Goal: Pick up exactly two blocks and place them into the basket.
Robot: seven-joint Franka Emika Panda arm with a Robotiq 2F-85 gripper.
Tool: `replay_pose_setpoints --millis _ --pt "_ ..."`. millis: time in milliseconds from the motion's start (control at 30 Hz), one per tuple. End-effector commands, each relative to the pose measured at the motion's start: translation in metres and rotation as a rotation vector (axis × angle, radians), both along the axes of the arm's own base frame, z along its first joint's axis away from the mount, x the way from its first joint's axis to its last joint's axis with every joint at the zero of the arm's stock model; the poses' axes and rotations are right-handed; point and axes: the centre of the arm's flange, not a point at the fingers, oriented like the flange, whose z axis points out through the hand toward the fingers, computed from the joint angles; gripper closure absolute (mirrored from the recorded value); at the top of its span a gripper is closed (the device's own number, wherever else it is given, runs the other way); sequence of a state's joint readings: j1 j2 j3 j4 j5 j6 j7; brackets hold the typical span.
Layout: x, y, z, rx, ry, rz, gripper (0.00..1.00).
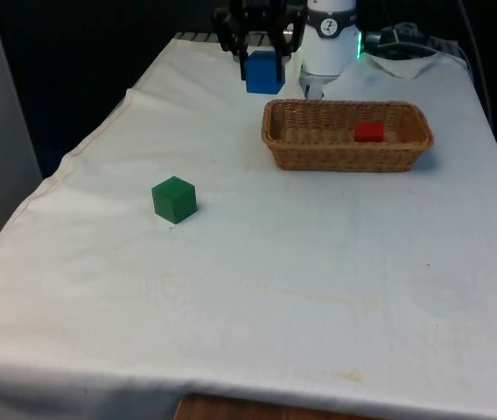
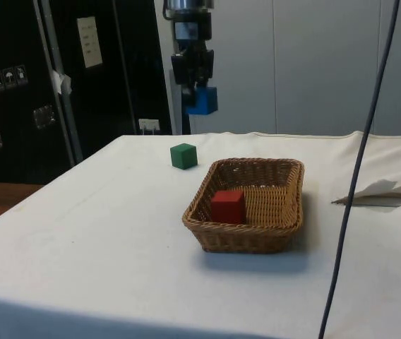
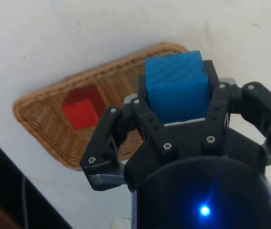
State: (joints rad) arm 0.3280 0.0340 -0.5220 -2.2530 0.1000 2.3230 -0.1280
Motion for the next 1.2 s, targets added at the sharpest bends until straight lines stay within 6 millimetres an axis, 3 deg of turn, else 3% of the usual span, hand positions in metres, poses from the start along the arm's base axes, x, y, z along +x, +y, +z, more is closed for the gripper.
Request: replay_pose_setpoints --millis 0,267,667,1167 --pt "-0.005 -0.002 -0.001 -0.025 -0.004 -0.001 0.99" --pt "-0.022 0.001 -0.009 -0.056 0.003 0.011 0.99" --pt "-0.047 0.028 -0.044 -0.041 -0.027 -0.002 0.99" --pt "-0.079 0.043 -0.078 -0.005 -0.054 -0.032 0.99"
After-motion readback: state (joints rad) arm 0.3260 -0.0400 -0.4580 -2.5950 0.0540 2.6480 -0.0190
